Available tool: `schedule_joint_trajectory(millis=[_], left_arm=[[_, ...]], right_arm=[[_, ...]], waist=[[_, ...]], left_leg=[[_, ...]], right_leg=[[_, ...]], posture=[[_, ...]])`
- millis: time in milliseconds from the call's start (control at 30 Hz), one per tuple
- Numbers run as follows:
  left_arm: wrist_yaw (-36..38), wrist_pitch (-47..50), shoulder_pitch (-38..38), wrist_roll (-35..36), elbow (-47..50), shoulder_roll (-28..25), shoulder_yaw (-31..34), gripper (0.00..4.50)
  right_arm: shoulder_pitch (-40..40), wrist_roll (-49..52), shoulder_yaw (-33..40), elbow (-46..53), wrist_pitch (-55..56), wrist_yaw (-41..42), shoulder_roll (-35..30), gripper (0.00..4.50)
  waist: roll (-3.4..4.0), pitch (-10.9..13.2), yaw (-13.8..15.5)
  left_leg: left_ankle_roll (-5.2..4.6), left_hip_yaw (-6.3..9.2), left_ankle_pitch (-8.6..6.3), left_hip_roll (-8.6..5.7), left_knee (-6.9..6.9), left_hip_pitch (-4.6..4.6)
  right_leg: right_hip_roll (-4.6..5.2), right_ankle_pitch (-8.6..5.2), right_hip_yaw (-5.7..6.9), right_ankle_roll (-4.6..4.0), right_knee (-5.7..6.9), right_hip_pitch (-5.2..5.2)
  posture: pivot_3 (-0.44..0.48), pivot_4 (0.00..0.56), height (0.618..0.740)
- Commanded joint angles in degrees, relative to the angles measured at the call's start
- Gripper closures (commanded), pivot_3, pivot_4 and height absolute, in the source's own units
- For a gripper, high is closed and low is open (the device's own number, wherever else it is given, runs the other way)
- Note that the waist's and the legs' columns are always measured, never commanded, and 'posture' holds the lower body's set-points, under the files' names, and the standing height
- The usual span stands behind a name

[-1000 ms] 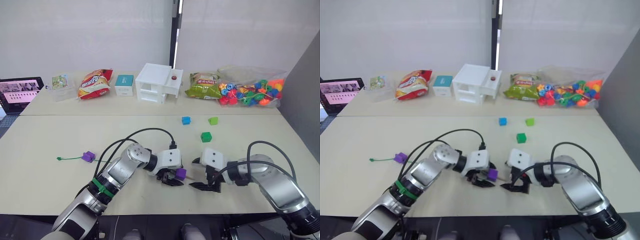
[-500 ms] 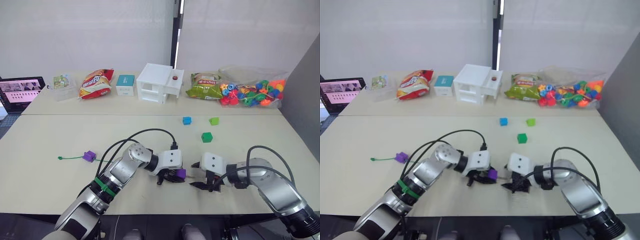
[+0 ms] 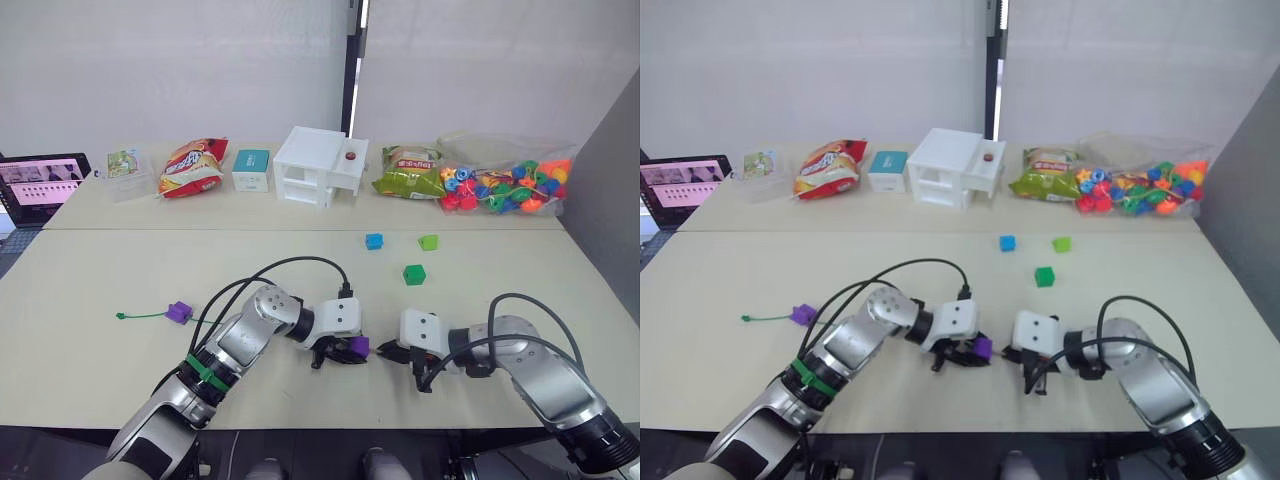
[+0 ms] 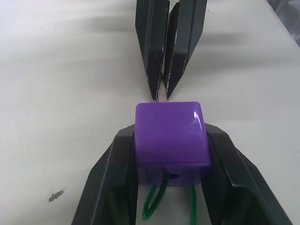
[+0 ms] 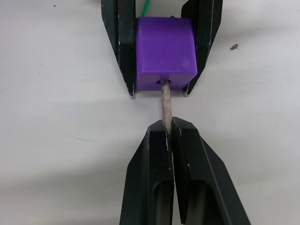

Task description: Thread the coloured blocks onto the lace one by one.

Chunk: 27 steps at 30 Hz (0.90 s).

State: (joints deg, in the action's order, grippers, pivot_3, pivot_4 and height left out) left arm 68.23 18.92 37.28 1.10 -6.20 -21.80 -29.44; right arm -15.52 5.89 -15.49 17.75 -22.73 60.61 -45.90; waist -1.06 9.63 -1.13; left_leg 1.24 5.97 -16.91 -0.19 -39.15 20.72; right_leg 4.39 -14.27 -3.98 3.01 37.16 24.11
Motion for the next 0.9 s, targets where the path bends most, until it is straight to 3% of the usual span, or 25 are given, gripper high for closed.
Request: schedule_joint_trajectory(millis=[33,267,433,533,700,767,900], left_arm=[[0.8,1.03,-0.73,2.13,3.31,-3.76,4.44,3.27],[5.98,-1.63,-6.52,3.93,4.32,-21.55,13.19,3.27],[8.06,-9.26,-11.09,1.3,-6.84,-33.53,17.31,3.27],[5.86,-14.72,-10.88,-0.46,-14.77,-36.61,18.98,3.27],[4.22,-18.88,-10.36,-0.53,-17.66,-36.66,20.32,3.27],[5.97,-15.34,-10.82,2.95,-13.79,-35.7,21.42,2.24],[7.37,-11.65,-10.61,5.32,-7.49,-35.42,22.56,0.89]], right_arm=[[-0.71,2.19,2.59,2.14,1.09,2.01,-1.47,4.5],[1.39,3.87,6.36,1.9,1.96,4.02,-4.75,4.5],[1.28,3.85,6.34,1.78,2.03,4.04,-4.37,4.5],[0.82,3.81,5.68,1.68,2.05,3.94,-3.9,4.5],[-0.02,3.59,4.9,1.15,2.13,4.19,-3.58,4.5],[-1.07,3.48,4.28,0.98,1.74,4.11,-3.02,4.5],[-2.39,3.31,3.19,1.44,0.62,4.03,-2.37,4.5]], waist=[[0.0,0.0,-0.19],[0.01,0.0,-1.07],[0.0,0.0,-1.24],[0.02,0.0,-1.6],[0.04,-0.01,-1.39],[0.04,-0.01,-1.37],[0.0,0.01,-1.34]], left_leg=[[0.0,0.0,0.0,0.0,0.0,0.0],[-0.01,0.01,0.0,0.04,0.06,-0.03],[-0.01,0.01,-0.01,0.05,0.08,-0.05],[-0.02,-0.05,-0.01,0.07,0.24,-0.27],[-0.02,-0.06,-0.01,0.08,0.25,-0.37],[-0.02,-0.06,-0.01,0.08,0.24,-0.37],[-0.02,-0.06,-0.01,0.07,0.23,-0.31]], right_leg=[[0.0,0.0,0.0,0.0,0.0,0.02],[-0.02,0.0,0.01,0.0,0.03,0.04],[-0.01,0.0,0.02,0.0,0.02,0.03],[-0.03,0.0,0.0,-0.01,0.03,-0.04],[-0.04,-0.01,0.0,-0.02,0.06,-0.13],[-0.04,-0.01,0.0,-0.02,0.08,-0.12],[-0.02,-0.01,0.0,-0.02,0.18,-0.04]], posture=[[0.0,0.15,0.74],[0.0,0.15,0.74],[0.0,0.15,0.74],[0.0,0.15,0.74],[0.0,0.15,0.74],[0.0,0.15,0.74],[0.0,0.15,0.74]])
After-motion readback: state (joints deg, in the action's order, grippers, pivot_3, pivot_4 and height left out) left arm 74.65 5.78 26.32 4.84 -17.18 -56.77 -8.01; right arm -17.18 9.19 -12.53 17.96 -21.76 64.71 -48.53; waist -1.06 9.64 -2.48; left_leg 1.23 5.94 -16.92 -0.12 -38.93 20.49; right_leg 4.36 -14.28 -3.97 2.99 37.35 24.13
